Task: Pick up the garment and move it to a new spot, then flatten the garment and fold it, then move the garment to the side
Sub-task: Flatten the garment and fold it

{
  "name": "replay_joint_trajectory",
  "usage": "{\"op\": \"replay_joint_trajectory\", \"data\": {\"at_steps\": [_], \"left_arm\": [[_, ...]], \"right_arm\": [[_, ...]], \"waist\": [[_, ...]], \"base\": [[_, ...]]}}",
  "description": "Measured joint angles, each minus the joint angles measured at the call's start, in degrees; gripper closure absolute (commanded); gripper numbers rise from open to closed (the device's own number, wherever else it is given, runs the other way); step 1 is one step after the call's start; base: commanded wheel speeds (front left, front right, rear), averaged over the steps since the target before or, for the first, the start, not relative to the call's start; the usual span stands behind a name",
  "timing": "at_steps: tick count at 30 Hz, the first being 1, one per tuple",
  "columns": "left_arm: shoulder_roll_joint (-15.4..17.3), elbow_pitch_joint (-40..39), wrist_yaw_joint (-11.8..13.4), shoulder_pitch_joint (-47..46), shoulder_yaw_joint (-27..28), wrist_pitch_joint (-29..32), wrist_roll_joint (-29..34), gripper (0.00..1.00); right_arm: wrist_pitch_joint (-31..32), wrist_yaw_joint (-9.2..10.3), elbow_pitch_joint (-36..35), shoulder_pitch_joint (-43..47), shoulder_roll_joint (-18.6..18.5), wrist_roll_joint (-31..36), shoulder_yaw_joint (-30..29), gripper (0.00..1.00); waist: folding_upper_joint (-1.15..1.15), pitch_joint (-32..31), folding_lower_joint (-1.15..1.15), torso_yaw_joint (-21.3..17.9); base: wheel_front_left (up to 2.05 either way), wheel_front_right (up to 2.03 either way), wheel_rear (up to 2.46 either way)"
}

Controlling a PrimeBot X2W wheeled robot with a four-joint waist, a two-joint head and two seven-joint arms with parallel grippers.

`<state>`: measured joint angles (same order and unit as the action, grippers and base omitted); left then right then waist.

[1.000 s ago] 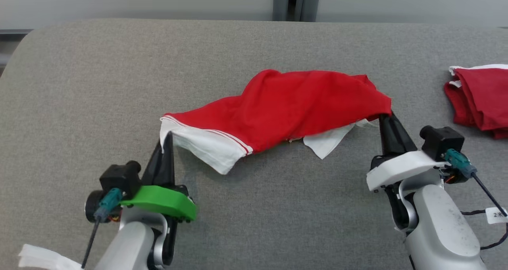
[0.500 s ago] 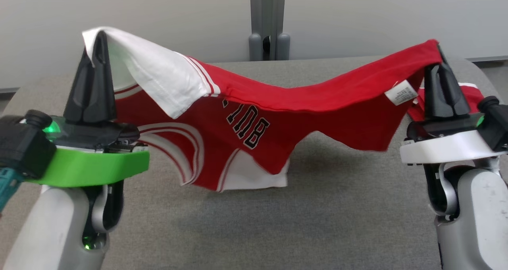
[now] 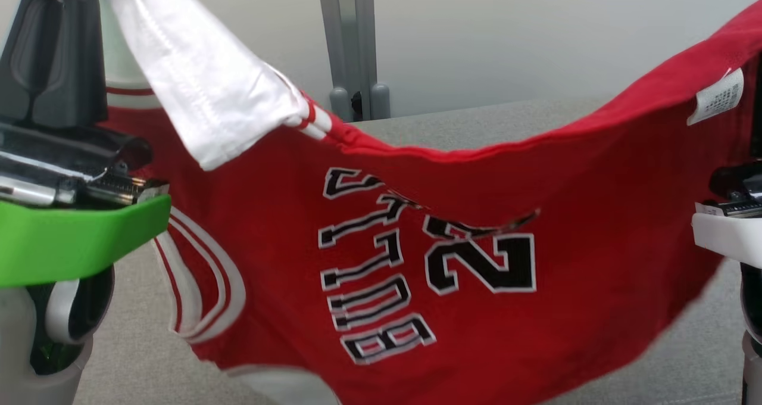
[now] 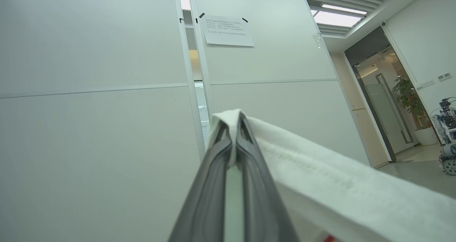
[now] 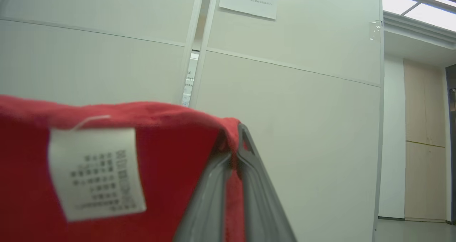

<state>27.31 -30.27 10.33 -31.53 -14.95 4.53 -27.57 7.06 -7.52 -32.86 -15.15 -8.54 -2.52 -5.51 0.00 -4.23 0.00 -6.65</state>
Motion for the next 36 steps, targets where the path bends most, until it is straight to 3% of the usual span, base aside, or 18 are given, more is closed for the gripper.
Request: {"op": "replay_joint_trajectory", "data": {"at_steps": [6, 10, 17, 24, 30, 36], "left_arm": [[-1.2, 5.8, -1.3, -2.2, -1.2, 2.7, -3.7, 1.00], [-1.2, 12.8, -3.4, -8.7, -1.9, 4.0, -4.1, 1.00], [-3.0, 34.1, -6.9, -30.5, -3.8, 2.1, 0.4, 1.00], [-7.7, 54.1, -9.7, -49.8, -5.0, -10.6, 4.8, 1.00], [-11.2, 67.5, -11.4, -51.5, -5.9, -18.4, 5.8, 1.00], [-13.9, 69.8, -13.9, -44.7, -5.2, -19.3, 5.4, 1.00]], "right_arm": [[2.3, 0.00, 4.2, 0.4, -0.9, -3.0, 0.8, 1.00], [1.8, 0.02, 11.7, -6.8, -1.6, -4.1, 3.1, 1.00], [-3.1, 0.02, 35.4, -34.1, -1.9, -1.4, 6.4, 1.00], [-12.2, 0.00, 57.4, -56.7, 1.3, 9.6, 2.2, 1.00], [-19.7, 0.00, 71.8, -60.2, 4.5, 17.6, -2.6, 1.00], [-21.8, -0.01, 81.3, -56.3, 5.3, 21.1, -4.3, 1.00]], "waist": [[0.00, 2.6, 0.00, -0.8], [0.00, 5.8, 0.00, -1.0], [0.00, 14.1, 0.00, -1.1], [0.00, 22.5, 0.00, -0.4], [0.00, 28.7, 0.01, 1.2], [0.00, 33.9, 0.01, 3.3]], "base": [[0.00, 0.00, 0.00], [0.00, 0.00, 0.00], [0.00, 0.00, 0.00], [0.00, 0.00, 0.00], [0.00, 0.00, 0.00], [0.00, 0.00, 0.00]]}}
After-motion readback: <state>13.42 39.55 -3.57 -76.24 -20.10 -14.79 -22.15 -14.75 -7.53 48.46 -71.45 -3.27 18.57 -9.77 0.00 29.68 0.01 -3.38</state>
